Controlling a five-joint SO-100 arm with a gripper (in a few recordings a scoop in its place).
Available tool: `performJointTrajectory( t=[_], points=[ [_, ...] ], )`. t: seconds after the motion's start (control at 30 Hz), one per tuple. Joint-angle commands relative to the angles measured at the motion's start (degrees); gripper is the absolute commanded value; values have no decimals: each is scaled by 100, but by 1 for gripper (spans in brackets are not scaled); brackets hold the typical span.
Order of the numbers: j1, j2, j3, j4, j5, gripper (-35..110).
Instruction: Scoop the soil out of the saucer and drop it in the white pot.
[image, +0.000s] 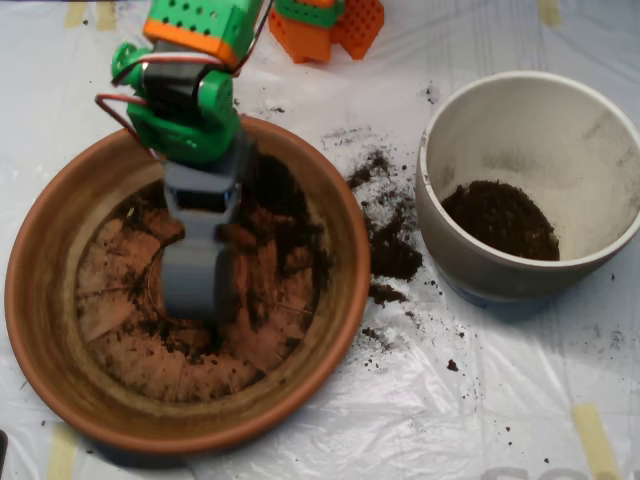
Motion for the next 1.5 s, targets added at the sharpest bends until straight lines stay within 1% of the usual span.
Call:
performJointTrajectory(
  t=[0.0, 0.23, 0.3, 0.4, 0.47, 0.67, 0.73, 0.87, 0.9, 0.93, 1.0, 1.03, 1.1, 1.23, 1.47],
  points=[
    [185, -378, -1292, 369, -176, 59],
    [141, -2153, -3894, 1591, -229, 62],
    [105, -2786, -4860, 2153, -255, 62],
    [88, -3867, -6583, 3050, -290, 59],
    [105, -3973, -6627, 3041, -334, 53],
    [185, -3973, -6478, 2927, -536, 48],
    [220, -3990, -6478, 2804, -589, 41],
    [185, -3955, -6073, 2602, -703, 41],
    [185, -3674, -5572, 2329, -703, 41],
    [149, -3146, -4641, 1767, -738, 42],
    [-79, -1617, -2268, 299, -817, 44],
    [-202, -1116, -1573, -26, -791, 44],
    [-334, -826, -1274, -18, -650, 45],
    [-457, -993, -1222, -18, -466, 44],
    [-290, -694, -844, -62, -545, 42]
  ],
)
